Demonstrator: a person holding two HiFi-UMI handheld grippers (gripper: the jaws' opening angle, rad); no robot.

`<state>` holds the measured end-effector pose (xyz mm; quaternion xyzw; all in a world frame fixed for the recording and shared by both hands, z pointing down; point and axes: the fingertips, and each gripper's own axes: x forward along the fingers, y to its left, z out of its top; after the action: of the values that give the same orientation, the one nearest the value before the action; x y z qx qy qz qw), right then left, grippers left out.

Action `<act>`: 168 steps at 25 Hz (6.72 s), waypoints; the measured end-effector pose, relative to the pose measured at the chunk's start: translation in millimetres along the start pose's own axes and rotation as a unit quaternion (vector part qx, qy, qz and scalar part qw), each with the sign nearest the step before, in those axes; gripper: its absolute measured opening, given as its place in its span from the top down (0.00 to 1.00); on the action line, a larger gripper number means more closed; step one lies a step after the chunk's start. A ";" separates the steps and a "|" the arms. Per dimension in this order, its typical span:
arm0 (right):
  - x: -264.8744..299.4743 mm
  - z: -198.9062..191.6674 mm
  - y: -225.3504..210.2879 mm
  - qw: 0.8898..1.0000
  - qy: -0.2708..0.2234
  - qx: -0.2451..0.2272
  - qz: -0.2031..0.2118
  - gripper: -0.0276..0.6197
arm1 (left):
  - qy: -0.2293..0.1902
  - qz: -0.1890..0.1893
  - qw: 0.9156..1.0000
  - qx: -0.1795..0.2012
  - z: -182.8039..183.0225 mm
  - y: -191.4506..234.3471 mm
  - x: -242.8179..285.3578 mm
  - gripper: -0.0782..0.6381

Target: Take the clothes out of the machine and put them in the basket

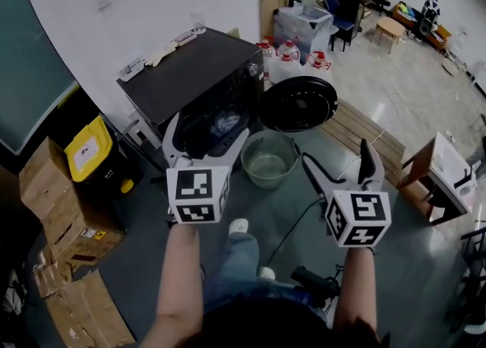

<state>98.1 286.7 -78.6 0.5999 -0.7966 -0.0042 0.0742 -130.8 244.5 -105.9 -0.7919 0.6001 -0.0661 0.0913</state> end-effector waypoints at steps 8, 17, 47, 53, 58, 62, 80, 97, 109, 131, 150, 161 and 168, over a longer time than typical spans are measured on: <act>85.9 0.1 -10.7 0.999 0.018 0.018 -0.037 0.09 | 0.002 -0.035 0.999 -0.014 -19.5 38.2 93.1 0.15; 211.6 12.5 -21.2 0.995 0.045 0.030 -0.081 0.09 | 0.027 -0.094 0.995 -0.032 -58.8 77.0 224.6 0.15; 292.0 -84.3 -74.6 0.981 0.147 0.047 -0.118 0.13 | 0.120 -0.172 0.977 -0.030 -157.7 21.5 336.6 0.15; 284.4 -118.8 -80.8 0.979 0.166 0.055 -0.102 0.13 | 0.149 -0.178 0.972 -0.022 -184.1 -6.8 329.9 0.15; 276.8 -150.5 -87.8 0.977 0.182 0.068 -0.087 0.13 | 0.173 -0.179 0.968 -0.026 -209.3 -31.8 324.2 0.15; 276.4 -181.3 -96.2 0.974 0.201 0.071 -0.070 0.13 | 0.195 -0.175 0.965 -0.029 -236.5 -51.0 326.9 0.15; 320.9 -315.6 -110.0 0.954 0.271 0.118 -0.045 0.13 | 0.270 -0.164 0.948 -0.038 -365.9 -78.4 353.5 0.15; 376.3 -445.2 -84.9 0.933 0.316 0.147 -0.091 0.14 | 0.317 -0.181 0.931 -0.022 -510.1 -57.1 393.9 0.15; 428.2 -508.9 -58.2 0.930 0.335 0.125 -0.080 0.16 | 0.331 -0.130 0.935 -0.013 -605.0 -11.7 429.3 0.15; 463.4 -594.6 3.6 0.903 0.402 0.143 -0.040 0.17 | 0.391 -0.014 0.899 0.198 -717.3 87.2 498.6 0.15; 479.6 -626.1 24.0 0.897 0.412 0.162 -0.016 0.18 | 0.358 -0.076 0.875 0.317 -740.5 80.8 508.8 0.39; 486.7 -649.9 33.8 0.887 0.430 0.170 0.002 0.19 | 0.446 -0.068 0.831 0.326 -789.1 98.6 524.0 0.57; 487.2 -643.4 33.9 0.885 0.434 0.168 0.009 0.19 | 0.458 -0.047 0.832 0.309 -786.4 99.1 512.0 0.85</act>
<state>13.8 -116.8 616.1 0.5384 -0.6787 0.3915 0.3104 -253.5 -325.8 635.8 -0.6288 0.4837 -0.6073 0.0431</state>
